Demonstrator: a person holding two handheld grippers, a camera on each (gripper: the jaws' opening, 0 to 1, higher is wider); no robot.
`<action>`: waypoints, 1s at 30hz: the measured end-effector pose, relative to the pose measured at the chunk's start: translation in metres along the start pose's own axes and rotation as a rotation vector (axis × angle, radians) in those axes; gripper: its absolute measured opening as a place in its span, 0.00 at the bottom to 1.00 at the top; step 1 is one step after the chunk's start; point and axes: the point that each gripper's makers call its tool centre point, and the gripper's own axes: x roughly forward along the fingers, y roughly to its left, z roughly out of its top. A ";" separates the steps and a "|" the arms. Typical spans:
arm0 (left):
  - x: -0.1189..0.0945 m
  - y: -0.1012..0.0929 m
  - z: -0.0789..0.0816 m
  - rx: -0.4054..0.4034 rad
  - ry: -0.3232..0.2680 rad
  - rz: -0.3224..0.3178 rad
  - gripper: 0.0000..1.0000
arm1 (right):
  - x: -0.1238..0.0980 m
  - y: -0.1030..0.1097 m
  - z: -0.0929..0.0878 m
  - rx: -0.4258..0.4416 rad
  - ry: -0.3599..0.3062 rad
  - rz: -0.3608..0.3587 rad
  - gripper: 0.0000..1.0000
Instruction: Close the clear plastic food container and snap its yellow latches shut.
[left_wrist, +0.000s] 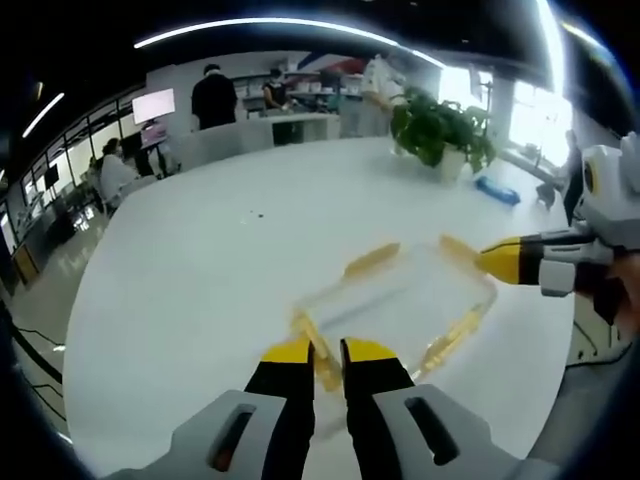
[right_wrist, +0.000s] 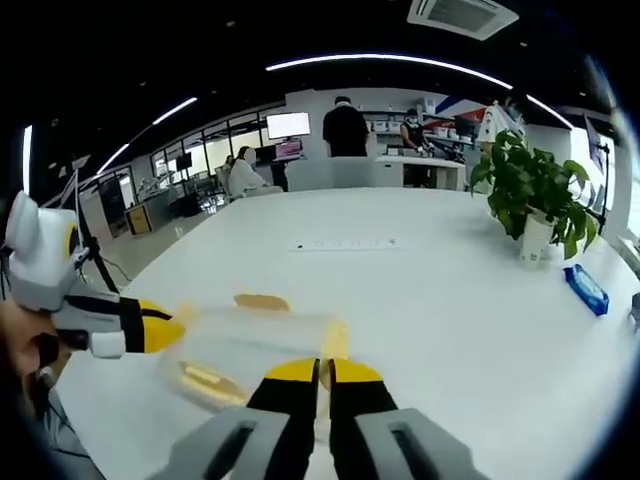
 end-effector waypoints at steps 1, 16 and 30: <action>0.000 0.000 0.000 -0.001 -0.002 0.001 0.07 | 0.000 0.000 0.000 0.000 -0.001 0.000 0.00; 0.004 0.004 0.004 0.003 -0.036 0.012 0.06 | 0.005 0.000 -0.011 0.007 0.009 0.000 0.00; 0.004 0.006 -0.004 -0.015 -0.038 0.019 0.05 | 0.007 0.001 -0.015 -0.013 0.018 0.010 0.00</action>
